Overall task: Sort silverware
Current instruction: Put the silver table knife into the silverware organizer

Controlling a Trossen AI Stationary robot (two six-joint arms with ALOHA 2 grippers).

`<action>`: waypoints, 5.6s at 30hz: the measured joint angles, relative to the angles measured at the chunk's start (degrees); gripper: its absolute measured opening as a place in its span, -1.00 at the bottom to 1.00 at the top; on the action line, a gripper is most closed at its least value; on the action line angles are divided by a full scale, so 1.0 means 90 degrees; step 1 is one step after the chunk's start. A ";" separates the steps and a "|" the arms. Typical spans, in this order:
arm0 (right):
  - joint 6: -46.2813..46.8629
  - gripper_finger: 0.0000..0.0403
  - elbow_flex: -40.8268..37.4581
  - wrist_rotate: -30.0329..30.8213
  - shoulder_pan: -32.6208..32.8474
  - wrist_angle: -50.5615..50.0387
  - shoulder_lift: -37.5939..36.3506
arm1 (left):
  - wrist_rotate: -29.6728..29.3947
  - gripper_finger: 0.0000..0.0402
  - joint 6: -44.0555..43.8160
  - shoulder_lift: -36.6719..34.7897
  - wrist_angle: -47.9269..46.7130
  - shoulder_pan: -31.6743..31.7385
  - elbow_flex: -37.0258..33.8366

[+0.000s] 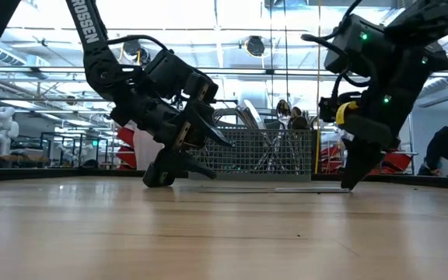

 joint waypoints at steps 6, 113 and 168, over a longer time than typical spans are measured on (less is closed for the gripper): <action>0.0558 -1.00 -0.0184 0.0055 0.0061 0.0413 -0.0005 | 0.0215 0.07 0.0036 -0.0067 -0.0027 -0.0001 -0.0002; -0.1063 -0.13 0.0618 -0.0293 0.0698 0.0303 0.0249 | -0.4176 -1.00 0.6999 0.0098 -0.3085 -0.1315 0.1491; -0.0761 -0.99 0.0768 0.0126 0.0440 0.0642 0.0769 | -0.2278 -0.77 0.7466 -0.0664 -0.4153 -0.0280 0.2040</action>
